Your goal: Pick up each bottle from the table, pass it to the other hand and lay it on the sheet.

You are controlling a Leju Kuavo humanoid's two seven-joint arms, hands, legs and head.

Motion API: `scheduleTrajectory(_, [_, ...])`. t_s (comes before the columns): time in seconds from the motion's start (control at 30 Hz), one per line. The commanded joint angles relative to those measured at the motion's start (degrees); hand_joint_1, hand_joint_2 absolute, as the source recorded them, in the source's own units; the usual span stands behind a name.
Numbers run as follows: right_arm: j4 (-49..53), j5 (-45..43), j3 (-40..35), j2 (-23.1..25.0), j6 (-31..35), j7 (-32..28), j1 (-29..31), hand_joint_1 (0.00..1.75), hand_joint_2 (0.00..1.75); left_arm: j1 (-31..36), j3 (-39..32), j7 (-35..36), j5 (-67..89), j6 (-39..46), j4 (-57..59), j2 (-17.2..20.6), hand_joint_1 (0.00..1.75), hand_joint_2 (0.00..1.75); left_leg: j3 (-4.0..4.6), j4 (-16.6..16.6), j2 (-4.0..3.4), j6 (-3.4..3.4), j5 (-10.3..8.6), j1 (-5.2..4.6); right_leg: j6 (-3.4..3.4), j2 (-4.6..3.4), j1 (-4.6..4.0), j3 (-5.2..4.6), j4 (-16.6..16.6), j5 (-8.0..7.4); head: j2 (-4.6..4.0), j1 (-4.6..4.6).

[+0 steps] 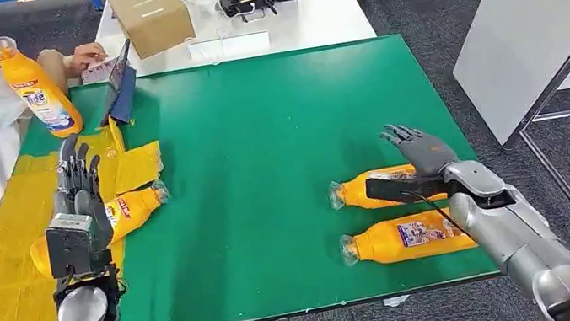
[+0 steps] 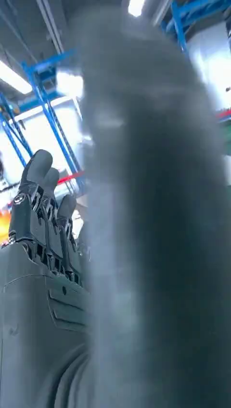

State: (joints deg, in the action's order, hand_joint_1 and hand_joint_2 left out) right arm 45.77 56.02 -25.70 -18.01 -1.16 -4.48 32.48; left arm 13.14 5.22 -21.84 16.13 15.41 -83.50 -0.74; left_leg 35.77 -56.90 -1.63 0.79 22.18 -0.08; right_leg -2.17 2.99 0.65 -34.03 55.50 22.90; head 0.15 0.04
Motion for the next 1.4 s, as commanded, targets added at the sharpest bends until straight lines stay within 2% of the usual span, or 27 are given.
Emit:
scheduleTrajectory(0.03, [-7.45,-4.27,1.72,1.10,-2.20,-2.84,-1.67,0.00,1.75,-1.20,2.17,-1.18,-0.57,0.85,-2.93,0.23,0.00,1.75,0.05,0.02,0.35,-0.03,-0.09,0.04,0.01,0.02,-0.01,0.04,-0.02,0.05,0.00,0.02])
scheduleTrajectory(0.1, [-6.87,-8.51,3.50,0.68,-5.34,-5.33,-1.72,0.00,1.75,-1.72,2.64,-1.63,-1.19,1.09,-3.23,0.19,0.00,1.75,0.29,0.13,0.39,0.09,-0.37,-0.02,-0.07,0.04,0.04,0.43,-0.09,-0.11,0.00,-0.02])
scheduleTrajectory(0.13, [-6.33,-10.66,3.79,0.08,-7.53,-6.74,-1.72,0.00,1.75,-1.66,2.99,-2.09,-1.54,1.38,-2.98,0.20,0.00,1.75,0.64,0.02,0.33,0.12,-0.51,0.01,-0.22,0.02,-0.01,0.08,-0.01,-0.41,0.00,-0.04])
scheduleTrajectory(0.23, [-3.48,-16.15,4.27,-0.90,-10.32,-10.40,-2.75,0.00,1.75,-1.49,4.26,-3.04,-2.41,2.07,-2.19,0.40,0.00,1.75,0.51,0.00,0.39,0.08,-0.41,0.00,-0.12,0.03,0.01,0.17,0.02,-0.34,0.00,-0.02])
scheduleTrajectory(0.33, [1.99,-20.70,4.55,-0.86,-9.21,-13.04,-5.19,0.00,1.75,-2.02,4.76,-3.30,-2.76,2.94,-2.39,0.70,0.00,1.75,0.60,-0.01,0.43,0.08,-0.47,0.02,-0.13,0.13,-0.01,0.11,0.00,-0.36,0.00,0.00])
scheduleTrajectory(0.4, [6.45,-18.91,3.01,-1.77,-6.35,-9.28,-6.52,0.00,1.75,-2.86,4.65,-3.32,-2.72,3.17,-3.10,0.59,0.00,1.75,0.62,0.02,0.43,0.09,-0.48,-0.01,-0.24,0.12,0.02,0.09,0.01,-0.29,0.00,0.00])
scheduleTrajectory(0.47, [7.11,-18.82,2.71,-1.79,-6.28,-8.70,-6.48,0.00,1.75,-3.14,4.61,-3.32,-2.70,3.25,-3.39,0.53,0.00,1.75,0.74,-0.01,0.34,0.10,-0.48,-0.02,-0.25,0.04,0.02,-0.02,0.03,-0.32,0.00,0.00])
scheduleTrajectory(0.57, [3.58,-8.93,-0.86,-1.54,-0.57,2.45,-4.48,0.00,1.75,-4.07,4.37,-2.27,-2.18,3.23,-4.82,-0.17,0.00,1.75,0.65,-0.04,0.36,0.05,-0.35,-0.02,-0.21,-0.09,0.04,0.06,0.08,-0.23,0.00,0.00])
scheduleTrajectory(0.63, [-0.95,-3.80,-2.24,-1.20,0.44,6.42,-3.12,0.00,1.75,-4.33,4.62,-1.78,-1.99,2.93,-5.64,-0.54,0.00,1.75,0.82,-0.01,0.27,0.10,-0.47,-0.03,-0.27,0.02,0.02,-0.11,0.03,-0.36,0.00,-0.02])
scheduleTrajectory(0.67, [-4.08,1.29,-4.18,-1.42,-0.16,10.12,-2.41,0.31,1.75,-4.19,4.82,-1.53,-1.95,2.64,-5.78,-0.82,0.00,1.75,0.71,-0.02,0.25,0.08,-0.40,-0.02,-0.24,-0.11,0.03,-0.03,0.04,-0.31,0.00,-0.02])
scheduleTrajectory(0.73, [-8.23,4.83,-5.59,-1.90,-1.66,11.39,-1.83,0.87,1.75,-3.44,5.20,-1.38,-1.92,2.18,-5.09,-1.19,0.00,1.75,0.69,-0.05,0.30,0.07,-0.37,0.02,-0.23,-0.11,0.00,0.04,0.02,-0.29,0.00,0.00])
scheduleTrajectory(0.77, [-10.09,5.90,-5.78,-2.01,-1.61,11.44,-1.72,0.94,1.75,-2.95,5.35,-1.38,-1.93,2.17,-4.48,-1.39,0.00,1.75,0.74,-0.02,0.38,0.08,-0.42,0.01,-0.25,0.03,-0.01,0.02,0.00,-0.31,0.00,-0.02])
scheduleTrajectory(0.8, [-11.76,7.00,-6.26,-2.05,-2.20,11.61,-1.51,0.86,1.75,-2.41,5.61,-1.35,-2.06,1.90,-3.67,-1.44,0.00,1.75,0.65,-0.03,0.42,0.06,-0.36,0.02,-0.22,-0.05,0.00,0.11,0.00,-0.25,0.00,-0.02])
scheduleTrajectory(0.97, [-12.80,7.91,-6.16,-1.81,-1.85,11.50,-1.38,0.87,1.75,-2.07,5.79,-1.38,-2.08,2.00,-2.95,-1.51,0.00,1.75,0.68,-0.01,0.52,0.08,-0.46,0.05,-0.24,0.15,-0.03,0.08,-0.05,-0.31,0.00,0.00])
scheduleTrajectory(1.0, [-12.85,8.66,-6.51,-1.51,-1.87,12.05,-1.19,0.98,1.75,-1.87,5.97,-1.53,-2.28,1.68,-3.05,-1.50,0.00,1.75,0.61,0.02,0.53,0.09,-0.46,0.03,-0.24,0.17,-0.01,0.09,-0.06,-0.30,0.00,0.00])
scheduleTrajectory(1.03, [-12.92,9.58,-6.97,-0.87,-2.10,12.74,-0.76,1.36,1.75,-1.23,6.23,-1.25,-2.51,1.39,-3.26,-1.64,0.00,1.75,0.63,0.01,0.51,0.11,-0.48,0.01,-0.25,0.20,0.00,0.05,-0.05,-0.31,0.02,-0.02])
scheduleTrajectory(1.1, [-13.30,9.88,-6.43,-0.35,-1.85,13.39,-0.91,1.75,1.75,-1.58,6.18,-0.73,-2.49,1.55,-3.20,-1.70,0.00,1.75,0.61,0.00,0.46,0.11,-0.49,0.01,-0.24,0.16,0.00,0.02,-0.05,-0.32,0.00,-0.02])
scheduleTrajectory(1.23, [-12.11,8.29,-3.00,1.61,3.24,10.67,-1.04,1.75,1.75,-3.71,5.56,-1.13,-2.45,1.81,-4.32,-1.32,0.00,1.75,0.41,0.05,0.51,0.10,-0.48,0.02,-0.13,0.09,0.04,0.04,-0.10,-0.24,0.00,0.00])
scheduleTrajectory(1.3, [-7.15,6.26,0.70,3.51,8.23,9.20,-2.26,1.75,1.75,-5.55,5.57,-0.95,-1.70,1.26,-6.75,-1.08,0.00,1.75,0.39,0.08,0.29,0.10,-0.47,0.01,-0.13,-0.07,0.04,0.06,-0.13,-0.30,0.00,0.00])
scheduleTrajectory(1.33, [-1.57,4.38,3.68,4.71,11.64,7.79,-4.12,1.75,1.75,-6.69,6.03,-0.28,-0.83,0.11,-8.16,-0.81,0.00,1.75,0.34,0.11,0.30,0.09,-0.44,-0.01,-0.14,-0.13,0.05,0.30,-0.14,-0.29,0.00,0.00])
scheduleTrajectory(1.37, [3.61,5.10,4.11,4.94,9.22,9.74,-5.49,1.75,1.75,-7.85,6.10,0.07,-0.27,-0.04,-9.72,-0.99,0.00,1.75,0.40,0.03,0.13,0.12,-0.42,-0.01,-0.24,-0.19,0.04,0.26,-0.07,-0.39,0.00,0.02])
scheduleTrajectory(1.4, [3.94,5.16,4.11,5.03,8.93,9.93,-5.48,1.75,1.75,-7.95,6.15,0.08,-0.25,-0.03,-9.79,-1.04,0.00,1.75,0.38,0.02,0.08,0.09,-0.37,-0.01,-0.20,-0.32,0.04,0.26,-0.05,-0.37,0.00,0.00])
